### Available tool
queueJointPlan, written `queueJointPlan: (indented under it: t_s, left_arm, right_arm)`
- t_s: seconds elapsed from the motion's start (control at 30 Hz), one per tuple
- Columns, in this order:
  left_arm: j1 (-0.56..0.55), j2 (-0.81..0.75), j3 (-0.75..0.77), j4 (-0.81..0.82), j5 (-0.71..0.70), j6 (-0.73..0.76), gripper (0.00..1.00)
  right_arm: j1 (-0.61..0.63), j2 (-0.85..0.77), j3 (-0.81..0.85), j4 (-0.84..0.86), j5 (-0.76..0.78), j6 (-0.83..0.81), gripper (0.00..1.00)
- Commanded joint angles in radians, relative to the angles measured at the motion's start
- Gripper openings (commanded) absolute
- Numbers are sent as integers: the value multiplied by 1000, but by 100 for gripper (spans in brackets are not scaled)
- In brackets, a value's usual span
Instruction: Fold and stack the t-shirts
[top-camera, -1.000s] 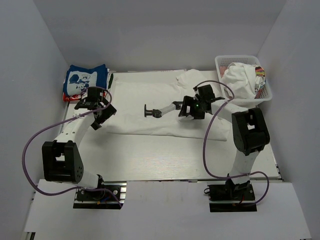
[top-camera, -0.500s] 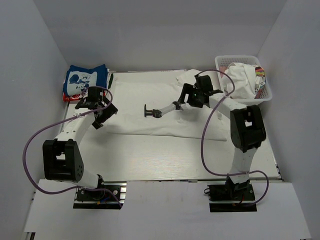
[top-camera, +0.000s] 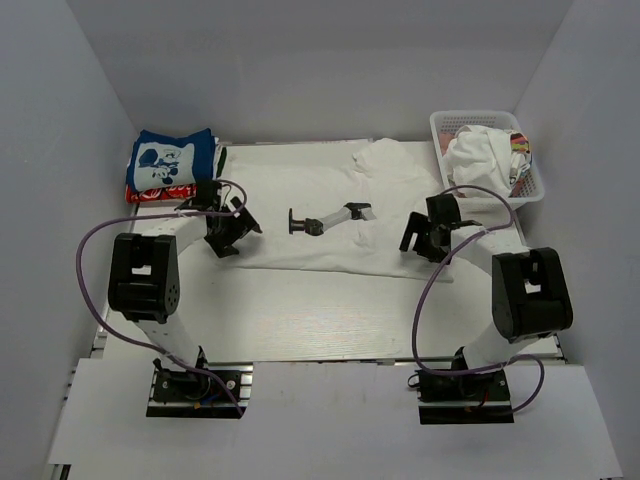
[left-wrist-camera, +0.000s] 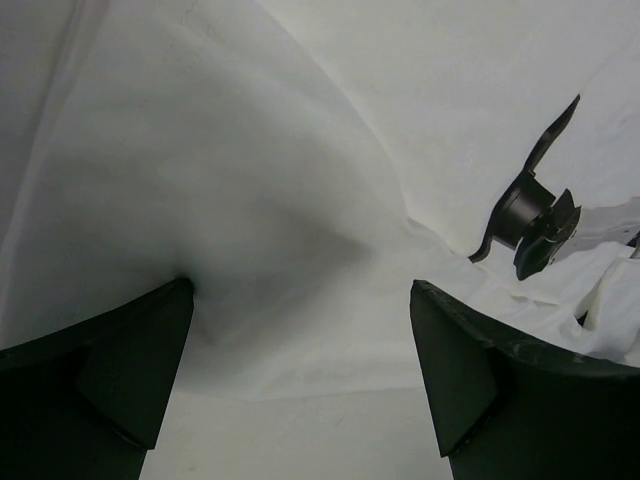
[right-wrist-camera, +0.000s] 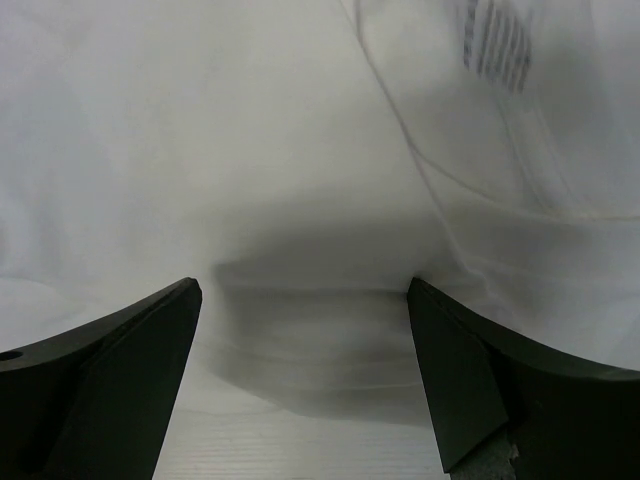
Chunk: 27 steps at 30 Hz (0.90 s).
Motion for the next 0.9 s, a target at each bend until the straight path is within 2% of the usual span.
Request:
queueJointPlan:
  t_s: [0.0, 0.2, 0.3, 0.37, 0.4, 0.47, 0.53, 0.6, 0.73, 0.83, 0.87]
  left_arm:
    - [-6, -10, -99, 0, 3, 22, 100]
    - [5, -119, -269, -47, -40, 22, 100]
    - [5, -237, -369, -95, -88, -2, 100]
    - [5, -353, -413, -182, -129, -22, 100]
    - [5, -398, -459, -211, -164, -39, 100]
    - [-7, -482, -495, -291, -198, -97, 100]
    - [-7, -601, -524, -279, -119, -97, 100]
    - [-7, -665, -486, -279, -118, -111, 100]
    - [-7, -665, -314, -317, -213, -82, 100]
    - [16, -551, -97, -383, -359, -66, 100]
    - [16, -550, -96, -383, -379, -66, 100]
  right_arm:
    - [-6, -13, -60, 8, -8, -7, 90]
    - [4, -151, -244, -63, -27, 36, 90]
    - [8, -345, -359, -115, -48, 73, 90]
    - [20, -410, -424, -138, -88, 96, 90]
    - [40, -500, -437, -173, -97, 113, 90]
    - [59, -556, -465, -228, -128, 145, 90]
    - [83, -643, -463, -277, -131, 161, 90]
    - [105, -706, -419, -304, -108, 133, 90]
    - [120, -679, -290, -296, -39, 60, 90]
    - [120, -610, -152, -244, -6, -16, 90]
    - [119, -598, -88, -239, 7, -20, 90]
